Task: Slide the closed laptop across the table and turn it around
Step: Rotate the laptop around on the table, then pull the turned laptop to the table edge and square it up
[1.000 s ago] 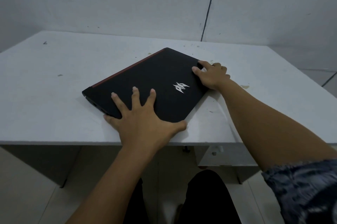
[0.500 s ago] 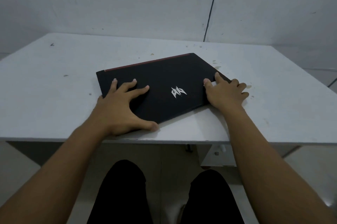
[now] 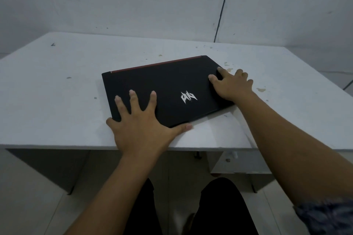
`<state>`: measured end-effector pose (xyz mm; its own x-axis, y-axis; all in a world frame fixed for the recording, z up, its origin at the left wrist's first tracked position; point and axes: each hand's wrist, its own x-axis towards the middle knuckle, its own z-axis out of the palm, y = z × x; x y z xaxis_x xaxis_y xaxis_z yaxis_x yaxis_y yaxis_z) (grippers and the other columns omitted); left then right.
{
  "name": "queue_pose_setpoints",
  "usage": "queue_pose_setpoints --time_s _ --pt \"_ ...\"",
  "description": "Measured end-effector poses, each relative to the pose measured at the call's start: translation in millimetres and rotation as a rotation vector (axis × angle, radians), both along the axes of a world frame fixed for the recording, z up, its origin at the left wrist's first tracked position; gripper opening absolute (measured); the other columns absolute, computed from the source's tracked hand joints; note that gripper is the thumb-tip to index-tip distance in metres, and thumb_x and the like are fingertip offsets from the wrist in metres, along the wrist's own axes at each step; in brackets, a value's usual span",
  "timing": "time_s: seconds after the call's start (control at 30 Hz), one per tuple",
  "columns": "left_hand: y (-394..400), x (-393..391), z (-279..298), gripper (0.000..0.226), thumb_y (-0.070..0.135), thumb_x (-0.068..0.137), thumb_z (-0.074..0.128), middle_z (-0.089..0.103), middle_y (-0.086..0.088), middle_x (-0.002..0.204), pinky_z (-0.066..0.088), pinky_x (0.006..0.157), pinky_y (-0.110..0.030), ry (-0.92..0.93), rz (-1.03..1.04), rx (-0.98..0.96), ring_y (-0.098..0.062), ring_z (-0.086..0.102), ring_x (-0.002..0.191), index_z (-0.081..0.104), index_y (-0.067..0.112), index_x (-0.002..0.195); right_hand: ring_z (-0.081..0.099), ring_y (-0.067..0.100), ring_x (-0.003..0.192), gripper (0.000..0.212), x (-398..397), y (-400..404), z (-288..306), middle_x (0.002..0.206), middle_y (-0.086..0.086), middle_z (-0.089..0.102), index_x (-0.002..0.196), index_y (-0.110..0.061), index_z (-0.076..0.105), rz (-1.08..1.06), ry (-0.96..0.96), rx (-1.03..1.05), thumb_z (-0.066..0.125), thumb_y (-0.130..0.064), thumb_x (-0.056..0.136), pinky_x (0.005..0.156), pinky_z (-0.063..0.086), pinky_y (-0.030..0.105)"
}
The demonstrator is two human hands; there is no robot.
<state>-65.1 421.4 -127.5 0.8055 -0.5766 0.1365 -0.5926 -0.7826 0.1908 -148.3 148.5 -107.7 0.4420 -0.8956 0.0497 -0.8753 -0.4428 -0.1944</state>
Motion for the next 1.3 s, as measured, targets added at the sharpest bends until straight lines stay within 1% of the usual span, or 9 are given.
queue_pose_setpoints --time_s 0.27,0.57,0.7,0.8,0.87,0.93,0.97,1.03,1.3 --pt "9.5 6.7 0.1 0.138 0.114 0.043 0.008 0.011 -0.009 0.171 0.026 0.107 -0.066 -0.041 -0.059 -0.032 -0.038 0.000 0.155 0.016 0.043 0.161 0.025 0.040 0.135 0.079 -9.2 12.1 -2.4 0.147 0.024 0.032 0.156 -0.047 0.021 -0.046 0.016 -0.007 0.011 -0.079 0.085 0.105 0.021 0.052" --pt "38.9 41.5 1.2 0.127 0.113 0.043 0.031 0.028 0.003 0.167 0.030 0.110 -0.058 -0.094 -0.212 -0.114 -0.024 0.016 0.156 0.033 0.053 0.154 0.019 0.043 0.140 0.076 -40.9 73.6 -9.5 0.151 0.027 0.026 0.159 -0.036 0.022 -0.165 -0.012 -0.039 0.014 -0.073 0.093 0.110 0.017 0.056" --pt "52.2 58.6 8.9 0.122 0.111 0.040 0.045 0.025 0.013 0.167 0.028 0.115 -0.052 0.006 -0.290 -0.164 -0.014 0.014 0.155 0.035 0.059 0.150 0.023 0.041 0.137 0.079 -54.7 83.6 -11.3 0.148 0.026 0.030 0.158 -0.037 0.023 -0.126 -0.026 -0.051 0.016 -0.077 0.091 0.107 0.024 0.054" --pt "58.6 60.9 12.0 0.129 0.110 0.031 0.052 0.014 0.003 0.171 0.024 0.119 -0.054 0.070 -0.228 -0.210 -0.024 0.015 0.155 0.035 0.060 0.149 0.032 0.041 0.136 0.086 -66.9 71.0 -4.0 0.148 0.022 0.031 0.158 -0.043 0.021 -0.039 -0.086 0.056 0.022 -0.086 0.084 0.105 0.032 0.051" --pt "60.4 55.1 8.2 0.143 0.111 0.024 0.049 0.008 -0.009 0.171 0.022 0.119 -0.057 0.098 -0.081 -0.183 -0.037 0.013 0.154 0.022 0.058 0.154 0.040 0.041 0.131 0.090 -70.7 65.8 -3.7 0.147 0.019 0.034 0.157 -0.047 0.020 -0.021 -0.106 0.098 0.024 -0.091 0.079 0.102 0.036 0.049" --pt "61.9 50.5 3.0 0.150 0.111 0.023 0.049 0.027 -0.016 0.162 0.034 0.113 -0.057 0.119 -0.021 -0.185 -0.042 0.031 0.145 0.017 0.054 0.157 0.044 0.041 0.128 0.092 -70.6 66.5 -5.4 0.145 0.018 0.035 0.156 -0.050 0.018 -0.034 -0.116 0.107 0.022 -0.093 0.076 0.100 0.038 0.049" --pt "63.3 51.4 1.4 0.149 0.111 0.024 0.050 0.038 -0.015 0.153 0.041 0.107 -0.056 0.118 -0.034 -0.209 -0.040 0.042 0.136 0.019 0.052 0.157 0.044 0.040 0.128 0.092 -69.7 68.1 -5.9 0.145 0.018 0.035 0.156 -0.050 0.017 -0.043 -0.117 0.109 0.021 -0.094 0.075 0.099 0.039 0.049" --pt "66.3 57.8 1.6 0.146 0.109 0.025 0.055 0.045 -0.008 0.138 0.049 0.098 -0.052 0.135 -0.091 -0.263 -0.035 0.054 0.122 0.026 0.050 0.156 0.043 0.040 0.128 0.093 -68.6 71.5 -5.1 0.144 0.018 0.035 0.156 -0.051 0.015 -0.061 -0.113 0.112 0.020 -0.094 0.074 0.098 0.039 0.049" --pt "85.3 78.2 -0.5 0.134 0.095 0.028 0.076 0.051 0.011 0.139 0.046 0.097 -0.037 0.269 -0.282 -0.446 -0.015 0.053 0.122 0.043 0.049 0.149 0.041 0.040 0.128 0.088 -81.9 100.1 -10.8 0.144 0.023 0.032 0.157 -0.047 0.019 -0.146 -0.158 0.084 0.023 -0.089 0.080 0.100 0.037 0.049"
